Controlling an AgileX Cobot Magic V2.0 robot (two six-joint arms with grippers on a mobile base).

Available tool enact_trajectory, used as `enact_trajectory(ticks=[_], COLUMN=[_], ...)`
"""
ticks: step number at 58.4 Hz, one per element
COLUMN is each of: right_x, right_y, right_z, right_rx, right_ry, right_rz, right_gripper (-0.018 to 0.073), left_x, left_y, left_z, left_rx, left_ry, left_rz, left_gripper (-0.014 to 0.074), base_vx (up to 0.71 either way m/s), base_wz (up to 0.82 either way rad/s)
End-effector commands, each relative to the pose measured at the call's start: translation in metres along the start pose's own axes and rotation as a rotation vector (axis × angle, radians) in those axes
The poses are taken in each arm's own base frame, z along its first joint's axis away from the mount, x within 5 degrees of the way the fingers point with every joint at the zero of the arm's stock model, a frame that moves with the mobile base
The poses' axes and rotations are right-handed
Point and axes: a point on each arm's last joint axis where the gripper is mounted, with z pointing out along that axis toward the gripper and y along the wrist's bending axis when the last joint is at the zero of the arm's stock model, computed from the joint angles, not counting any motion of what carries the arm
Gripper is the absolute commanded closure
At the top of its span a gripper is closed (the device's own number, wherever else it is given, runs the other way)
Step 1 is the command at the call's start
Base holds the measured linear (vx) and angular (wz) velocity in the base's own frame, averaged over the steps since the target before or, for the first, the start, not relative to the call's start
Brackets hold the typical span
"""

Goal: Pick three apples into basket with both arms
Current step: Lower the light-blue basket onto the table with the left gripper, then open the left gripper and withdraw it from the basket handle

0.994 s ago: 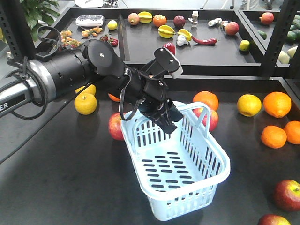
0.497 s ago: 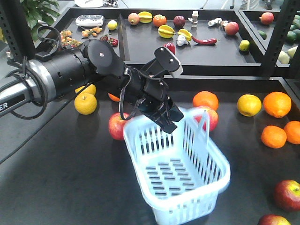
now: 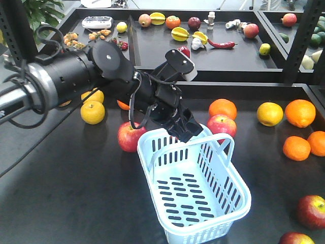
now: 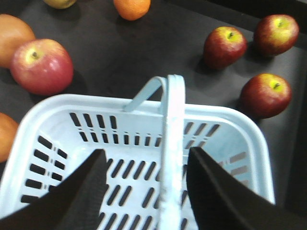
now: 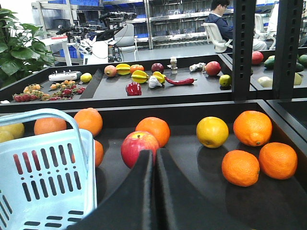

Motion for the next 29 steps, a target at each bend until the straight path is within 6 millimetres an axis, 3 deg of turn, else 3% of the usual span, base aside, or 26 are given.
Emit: enact_trajectory(ticks=[1, 9, 18, 29], right_x=[-0.003, -0.003, -0.003, -0.003], right_y=[0.001, 0.001, 0.001, 0.001], right_z=[-0.001, -0.001, -0.001, -0.001], right_rx=[-0.013, -0.013, -0.013, -0.013], right_ry=[-0.070, -0.070, -0.070, -0.070], right_rz=[-0.015, -0.015, -0.015, -0.015], right_gripper=[0.0565, 0.0565, 0.0565, 0.0565], left_x=[-0.027, -0.029, -0.026, -0.027], left_y=[-0.023, -0.045, -0.073, -0.092], left_z=[-0.044, -0.071, -0.106, -0.152], left_rx=[0.019, 0.097, 0.190, 0.076], left_ry=[-0.110, -0.068, 0.007, -0.016], left_rz=[-0.001, 0.002, -0.017, -0.021], left_gripper=[0.0222, 0.0270, 0.0414, 0.0605], base_vx=[0.00, 0.00, 0.00, 0.00], base_wz=[0.00, 0.00, 0.00, 0.00])
